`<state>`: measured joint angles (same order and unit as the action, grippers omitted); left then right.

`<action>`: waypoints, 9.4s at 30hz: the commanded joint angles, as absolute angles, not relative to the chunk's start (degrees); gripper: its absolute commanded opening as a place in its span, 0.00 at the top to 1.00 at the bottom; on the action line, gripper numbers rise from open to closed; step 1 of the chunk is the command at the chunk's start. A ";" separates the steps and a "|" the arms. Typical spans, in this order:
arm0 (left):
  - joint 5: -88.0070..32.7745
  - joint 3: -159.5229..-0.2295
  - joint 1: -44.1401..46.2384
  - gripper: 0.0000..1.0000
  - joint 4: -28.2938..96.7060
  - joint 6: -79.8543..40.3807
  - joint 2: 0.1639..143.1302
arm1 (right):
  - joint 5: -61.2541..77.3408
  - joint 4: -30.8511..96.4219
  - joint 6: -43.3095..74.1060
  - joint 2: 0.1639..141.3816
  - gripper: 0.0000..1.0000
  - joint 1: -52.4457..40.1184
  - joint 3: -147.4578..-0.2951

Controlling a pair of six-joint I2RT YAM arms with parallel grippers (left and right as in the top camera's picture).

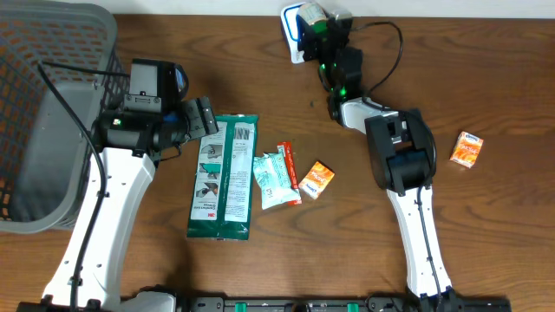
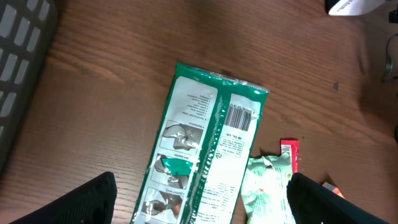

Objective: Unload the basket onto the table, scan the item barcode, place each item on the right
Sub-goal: 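Raise the jar up to the white barcode scanner with the right gripper, then carry the jar down and set it on the table's right side, then move the right gripper over the orange Kleenex pack beside the red tube, then lower the right gripper and grasp the Kleenex pack, then lift the Kleenex pack and carry it toward the right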

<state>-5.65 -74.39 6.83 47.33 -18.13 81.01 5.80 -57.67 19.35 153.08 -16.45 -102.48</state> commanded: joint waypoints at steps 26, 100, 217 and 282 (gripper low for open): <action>-5.32 -74.46 6.66 0.12 47.33 -17.61 81.30 | 12.29 -35.92 22.04 131.44 0.99 -15.31 -103.11; -5.32 -74.48 6.66 0.12 47.33 -17.61 81.30 | 34.63 62.37 10.94 108.33 0.20 9.17 -97.84; -5.32 -74.48 6.66 0.12 47.35 -17.61 81.30 | -7.88 37.91 10.20 106.21 0.99 -39.07 -63.57; -5.34 -74.48 6.66 0.12 47.33 -17.61 81.30 | -8.73 36.84 7.27 105.71 0.87 -37.17 -62.33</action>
<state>-5.65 -74.37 6.85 47.35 -18.13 81.12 -6.61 38.61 7.38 105.75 -37.19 -62.48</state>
